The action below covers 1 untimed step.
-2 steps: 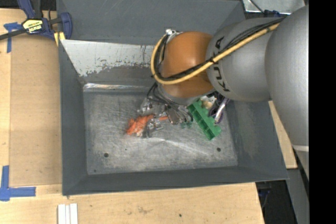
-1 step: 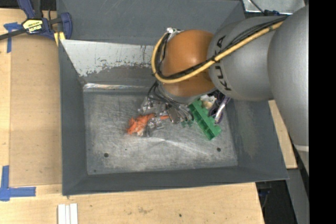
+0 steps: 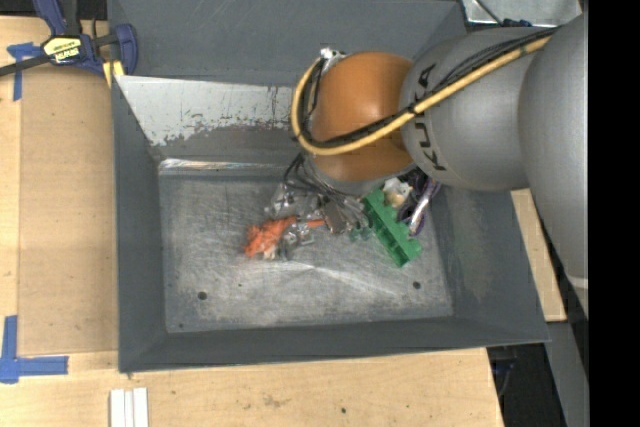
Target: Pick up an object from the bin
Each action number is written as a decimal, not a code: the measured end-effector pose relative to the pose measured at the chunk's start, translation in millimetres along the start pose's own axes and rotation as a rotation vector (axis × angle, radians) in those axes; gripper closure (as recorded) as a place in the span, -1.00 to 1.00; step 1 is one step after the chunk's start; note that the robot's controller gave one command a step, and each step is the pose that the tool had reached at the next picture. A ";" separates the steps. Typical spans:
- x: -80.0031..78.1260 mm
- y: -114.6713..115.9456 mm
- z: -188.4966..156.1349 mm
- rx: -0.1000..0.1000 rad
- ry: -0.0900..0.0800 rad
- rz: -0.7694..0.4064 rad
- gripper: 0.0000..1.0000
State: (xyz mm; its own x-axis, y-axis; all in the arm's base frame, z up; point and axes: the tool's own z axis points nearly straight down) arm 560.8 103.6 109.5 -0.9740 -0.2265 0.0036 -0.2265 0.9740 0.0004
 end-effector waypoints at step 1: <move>-0.4 -0.1 -19.2 0.000 -0.002 0.000 1.00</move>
Offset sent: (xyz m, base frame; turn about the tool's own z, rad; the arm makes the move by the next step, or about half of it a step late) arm 0.0000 0.0000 0.0627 0.0000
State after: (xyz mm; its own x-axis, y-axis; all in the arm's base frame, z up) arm 561.3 103.6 128.7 -0.9740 -0.2265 0.0016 -0.2265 0.9740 0.0000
